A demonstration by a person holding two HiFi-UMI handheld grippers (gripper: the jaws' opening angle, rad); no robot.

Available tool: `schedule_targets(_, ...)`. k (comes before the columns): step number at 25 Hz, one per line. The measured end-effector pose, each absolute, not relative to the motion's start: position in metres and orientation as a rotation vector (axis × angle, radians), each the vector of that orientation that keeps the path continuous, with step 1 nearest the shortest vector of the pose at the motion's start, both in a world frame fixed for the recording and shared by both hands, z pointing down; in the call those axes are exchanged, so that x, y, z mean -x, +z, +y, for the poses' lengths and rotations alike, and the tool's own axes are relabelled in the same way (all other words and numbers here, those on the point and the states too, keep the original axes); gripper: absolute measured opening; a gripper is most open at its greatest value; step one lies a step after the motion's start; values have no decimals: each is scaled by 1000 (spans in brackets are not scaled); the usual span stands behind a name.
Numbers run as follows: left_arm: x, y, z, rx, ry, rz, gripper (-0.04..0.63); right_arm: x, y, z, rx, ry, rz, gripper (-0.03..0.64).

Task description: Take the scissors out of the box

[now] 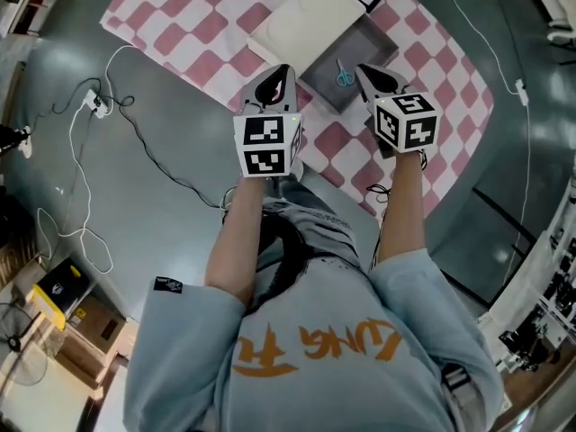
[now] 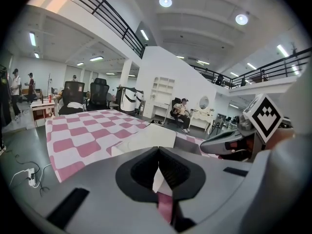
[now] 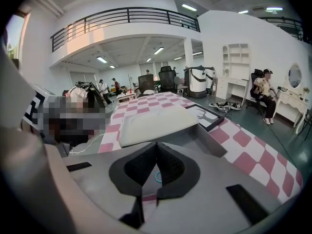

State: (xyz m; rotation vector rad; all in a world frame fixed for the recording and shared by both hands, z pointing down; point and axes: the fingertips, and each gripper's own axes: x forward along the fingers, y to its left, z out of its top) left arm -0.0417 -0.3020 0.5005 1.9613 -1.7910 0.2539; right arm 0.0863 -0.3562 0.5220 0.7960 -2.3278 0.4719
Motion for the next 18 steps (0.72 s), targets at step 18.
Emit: schedule_targets(18,64,510,-330,-1934,180,-1756,20,-67,579,-371,-575,466,-2048,58)
